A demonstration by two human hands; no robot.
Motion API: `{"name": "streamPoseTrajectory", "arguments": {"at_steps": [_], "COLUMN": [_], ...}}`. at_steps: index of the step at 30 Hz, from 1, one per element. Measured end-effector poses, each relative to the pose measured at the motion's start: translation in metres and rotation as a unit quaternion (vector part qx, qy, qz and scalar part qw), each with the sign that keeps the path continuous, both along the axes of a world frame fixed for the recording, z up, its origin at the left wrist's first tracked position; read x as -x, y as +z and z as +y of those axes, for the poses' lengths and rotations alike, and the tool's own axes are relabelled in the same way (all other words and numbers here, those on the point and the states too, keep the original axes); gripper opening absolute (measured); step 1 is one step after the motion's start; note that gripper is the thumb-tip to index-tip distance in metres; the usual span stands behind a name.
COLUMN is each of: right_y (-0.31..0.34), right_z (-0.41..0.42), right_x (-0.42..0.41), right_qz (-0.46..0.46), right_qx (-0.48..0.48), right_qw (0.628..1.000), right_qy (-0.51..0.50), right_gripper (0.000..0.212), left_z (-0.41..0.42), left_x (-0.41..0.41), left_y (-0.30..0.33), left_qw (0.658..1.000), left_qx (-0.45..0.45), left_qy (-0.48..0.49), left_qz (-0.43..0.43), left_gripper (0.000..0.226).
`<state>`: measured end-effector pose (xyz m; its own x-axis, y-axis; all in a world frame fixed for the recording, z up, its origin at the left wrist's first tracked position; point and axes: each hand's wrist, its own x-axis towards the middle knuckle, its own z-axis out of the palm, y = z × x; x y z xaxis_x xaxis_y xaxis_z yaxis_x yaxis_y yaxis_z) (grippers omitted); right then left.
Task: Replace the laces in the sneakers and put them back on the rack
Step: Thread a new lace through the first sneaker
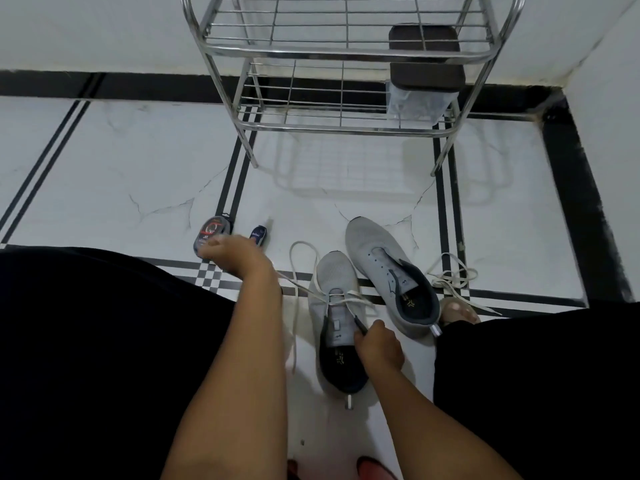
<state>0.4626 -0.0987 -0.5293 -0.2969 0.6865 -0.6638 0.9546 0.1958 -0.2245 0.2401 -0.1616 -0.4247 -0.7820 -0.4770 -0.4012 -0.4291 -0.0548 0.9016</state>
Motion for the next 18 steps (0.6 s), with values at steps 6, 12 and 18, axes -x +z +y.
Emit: {"name": "streamPoseTrajectory", "arguments": {"at_steps": [6, 12, 18], "right_y": [0.006, 0.009, 0.005], "right_z": [0.004, 0.010, 0.011], "right_x": [0.010, 0.024, 0.022], "right_qz": [0.012, 0.030, 0.036], "right_qx": [-0.008, -0.049, -0.045], "right_qw": [1.000, 0.994, 0.995], "right_qy": [0.006, 0.094, 0.083], "right_gripper": [0.037, 0.026, 0.027], "left_z": [0.007, -0.014, 0.000], "left_x": [-0.030, -0.103, -0.083], "left_y": [-0.019, -0.103, -0.108], "left_qw": [0.846, 0.678, 0.725], "left_qx": [0.265, 0.362, 0.328], "left_qy": [-0.462, -0.619, -0.569], "left_qz": [-0.007, -0.159, -0.207], "left_gripper": [0.029, 0.030, 0.035]}}
